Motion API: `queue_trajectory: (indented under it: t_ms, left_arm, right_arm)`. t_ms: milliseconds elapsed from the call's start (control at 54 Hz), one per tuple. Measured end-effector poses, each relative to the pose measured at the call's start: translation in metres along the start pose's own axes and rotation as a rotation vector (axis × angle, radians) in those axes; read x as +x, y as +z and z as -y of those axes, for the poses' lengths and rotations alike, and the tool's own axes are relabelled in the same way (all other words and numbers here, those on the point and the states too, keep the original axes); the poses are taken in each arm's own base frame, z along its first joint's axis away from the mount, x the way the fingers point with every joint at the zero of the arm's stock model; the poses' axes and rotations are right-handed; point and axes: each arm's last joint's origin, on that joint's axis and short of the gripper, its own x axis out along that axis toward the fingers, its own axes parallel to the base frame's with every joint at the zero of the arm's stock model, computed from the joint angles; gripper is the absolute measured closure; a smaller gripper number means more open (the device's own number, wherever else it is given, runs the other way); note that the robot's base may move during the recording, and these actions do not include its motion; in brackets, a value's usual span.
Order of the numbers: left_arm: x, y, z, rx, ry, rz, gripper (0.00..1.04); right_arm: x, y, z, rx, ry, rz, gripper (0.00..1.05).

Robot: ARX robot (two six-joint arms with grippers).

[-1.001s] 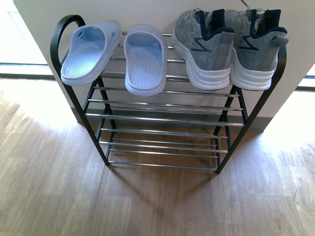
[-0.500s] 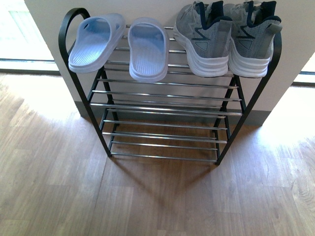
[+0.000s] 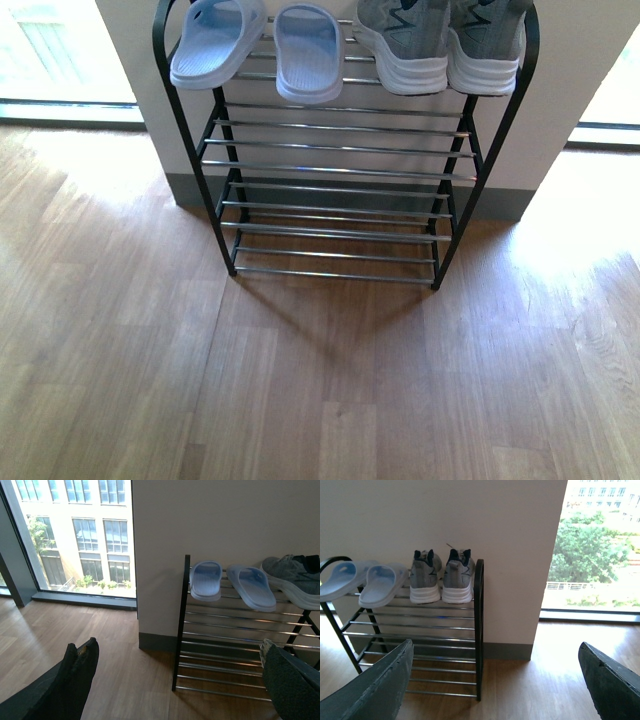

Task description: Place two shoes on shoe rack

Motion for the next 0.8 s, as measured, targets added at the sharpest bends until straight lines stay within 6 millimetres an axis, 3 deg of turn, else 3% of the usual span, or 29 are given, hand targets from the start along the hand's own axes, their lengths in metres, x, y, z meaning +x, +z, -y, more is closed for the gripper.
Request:
queue_trajectory:
  t_ms: [797]
  left_arm:
    - [0.0,0.0,0.0,0.0,0.0,0.0,0.09]
  right_arm:
    - [0.0,0.0,0.0,0.0,0.0,0.0,0.09]
